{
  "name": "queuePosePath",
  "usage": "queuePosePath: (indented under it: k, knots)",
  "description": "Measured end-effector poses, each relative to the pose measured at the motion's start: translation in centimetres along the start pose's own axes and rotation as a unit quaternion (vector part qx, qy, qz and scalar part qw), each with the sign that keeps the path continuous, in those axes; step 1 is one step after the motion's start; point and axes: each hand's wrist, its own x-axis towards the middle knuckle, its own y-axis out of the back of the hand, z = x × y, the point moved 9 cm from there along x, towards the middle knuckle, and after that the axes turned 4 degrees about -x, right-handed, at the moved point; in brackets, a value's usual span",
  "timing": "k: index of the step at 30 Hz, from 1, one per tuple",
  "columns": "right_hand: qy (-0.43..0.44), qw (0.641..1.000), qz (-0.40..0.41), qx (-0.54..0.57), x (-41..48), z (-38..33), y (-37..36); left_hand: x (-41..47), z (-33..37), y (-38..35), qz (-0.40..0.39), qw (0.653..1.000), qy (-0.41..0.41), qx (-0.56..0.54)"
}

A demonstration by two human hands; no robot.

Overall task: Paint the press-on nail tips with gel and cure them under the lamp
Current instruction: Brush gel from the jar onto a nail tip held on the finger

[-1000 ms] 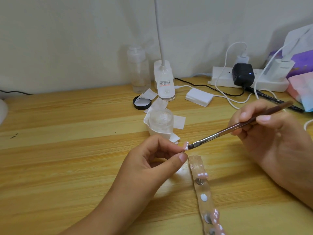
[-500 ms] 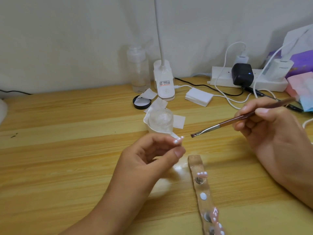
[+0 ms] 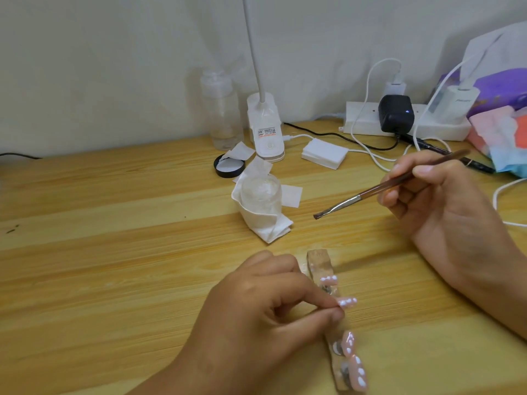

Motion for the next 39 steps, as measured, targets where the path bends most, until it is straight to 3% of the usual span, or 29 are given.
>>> queuePosePath:
  k: [7,12,15,20,25,28,32,36,39]
  knots:
    - [0.008,1.000,-0.003,-0.006,-0.1,-0.2,0.1,-0.3,-0.2,0.1,-0.033,0.999,-0.015,0.031]
    - [0.008,1.000,-0.003,-0.005,0.0,-0.3,0.2,-1.2,2.4,-0.9,-0.062,0.985,-0.143,0.078]
    - [0.015,1.000,-0.004,-0.018,-0.2,-0.4,0.2,-1.4,2.7,-1.5,-0.074,0.980,-0.165,0.081]
    - [0.024,0.999,-0.002,-0.042,-0.4,-0.4,0.1,-1.1,1.4,-1.6,-0.085,0.995,-0.057,0.017]
    - [0.019,0.999,0.011,-0.038,-0.4,-0.1,0.8,-1.3,-0.9,-1.6,-0.109,0.967,0.122,-0.194]
    - [0.018,0.998,0.024,-0.051,-0.4,-0.1,1.2,-1.1,-1.9,-0.2,-0.036,0.936,0.183,-0.299]
    - [0.077,0.990,0.008,-0.118,-0.6,-1.9,0.3,-0.4,-4.4,3.6,0.200,0.862,0.184,-0.427]
    - [0.156,0.946,-0.090,-0.269,-0.7,-5.7,-3.7,-0.3,-6.5,4.3,0.257,0.826,0.204,-0.458]
    - [0.186,0.911,-0.141,-0.339,-0.4,-7.1,-6.9,-0.4,-7.1,4.3,0.278,0.825,0.196,-0.451]
